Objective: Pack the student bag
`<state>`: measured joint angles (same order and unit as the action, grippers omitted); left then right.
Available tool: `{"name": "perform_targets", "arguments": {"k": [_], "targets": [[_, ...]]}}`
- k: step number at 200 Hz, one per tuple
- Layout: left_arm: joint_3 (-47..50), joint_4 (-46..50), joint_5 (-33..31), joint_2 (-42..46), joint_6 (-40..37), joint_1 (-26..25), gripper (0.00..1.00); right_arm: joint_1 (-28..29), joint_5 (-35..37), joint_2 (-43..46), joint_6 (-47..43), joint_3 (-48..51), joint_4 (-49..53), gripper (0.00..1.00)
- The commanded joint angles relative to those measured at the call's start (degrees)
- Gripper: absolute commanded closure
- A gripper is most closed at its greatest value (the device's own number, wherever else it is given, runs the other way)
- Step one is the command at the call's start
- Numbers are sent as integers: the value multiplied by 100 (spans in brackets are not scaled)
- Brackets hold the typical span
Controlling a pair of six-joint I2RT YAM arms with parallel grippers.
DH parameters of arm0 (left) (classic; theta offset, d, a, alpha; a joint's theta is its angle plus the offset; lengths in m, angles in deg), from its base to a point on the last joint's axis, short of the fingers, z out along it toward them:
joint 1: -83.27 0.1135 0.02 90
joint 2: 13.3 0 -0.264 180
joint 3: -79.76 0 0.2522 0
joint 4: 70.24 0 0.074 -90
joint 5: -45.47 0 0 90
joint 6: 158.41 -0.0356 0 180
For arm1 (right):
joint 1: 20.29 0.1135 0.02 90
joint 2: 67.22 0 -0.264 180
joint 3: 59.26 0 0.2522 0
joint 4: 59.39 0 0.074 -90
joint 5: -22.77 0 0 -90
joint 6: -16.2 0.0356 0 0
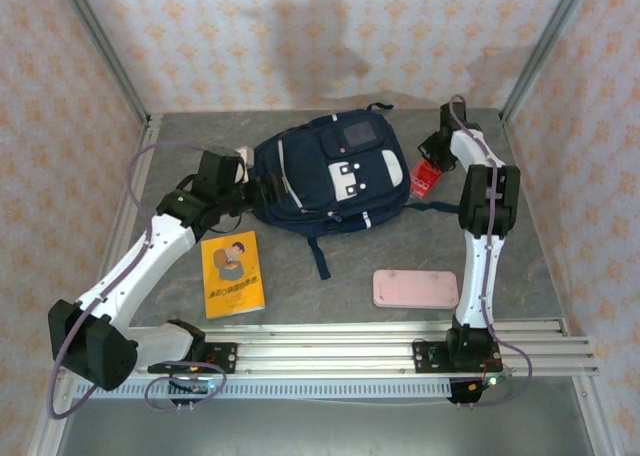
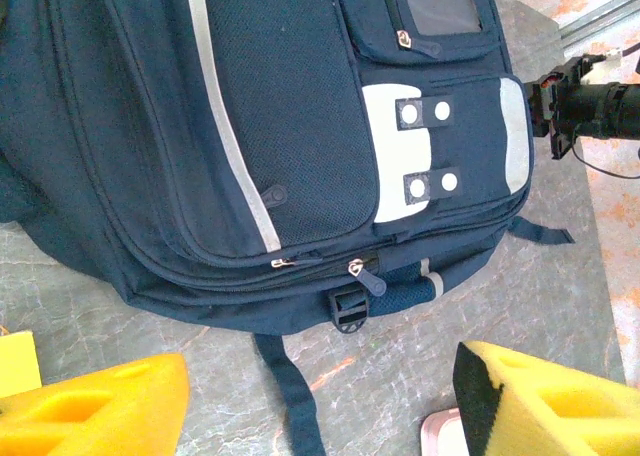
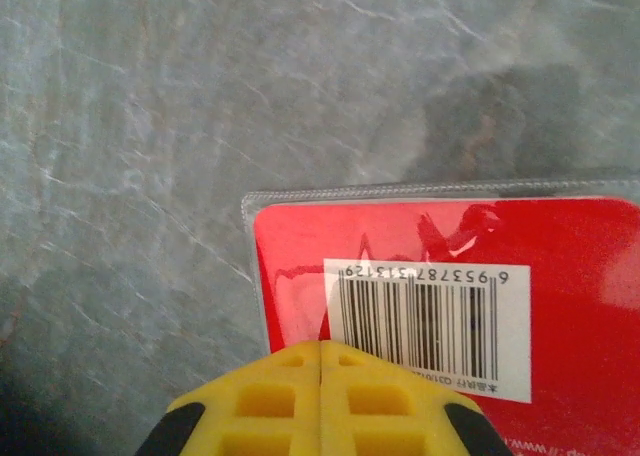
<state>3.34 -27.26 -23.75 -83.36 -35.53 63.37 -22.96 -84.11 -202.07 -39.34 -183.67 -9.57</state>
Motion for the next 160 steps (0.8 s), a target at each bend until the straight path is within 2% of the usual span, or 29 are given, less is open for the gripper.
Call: {"name": "perform_targets", "arguments": {"k": [1, 30, 70, 108, 137, 148, 160], "targets": [[-186, 89, 108, -41, -83, -47, 29, -31, 482, 354, -1, 739, 391, 99], [-156, 76, 155, -37, -54, -49, 29, -31, 587, 920, -55, 1582, 236, 100], [-82, 69, 159, 79, -36, -49, 29, -29, 788, 1976, 387, 3199, -306, 98], [-25, 58, 156, 195, -13, -54, 29, -14, 628, 2646, 622, 4384, -549, 95], [-27, 50, 157, 243, -1, -58, 29, 230, 282, 3181, 592, 5054, -753, 90], [-29, 59, 155, 257, -14, -58, 29, 367, 217, 3410, 416, 5169, -688, 83], [-32, 75, 131, 284, -19, -58, 29, 515, 229, 3687, 275, 5241, -533, 71]]}}
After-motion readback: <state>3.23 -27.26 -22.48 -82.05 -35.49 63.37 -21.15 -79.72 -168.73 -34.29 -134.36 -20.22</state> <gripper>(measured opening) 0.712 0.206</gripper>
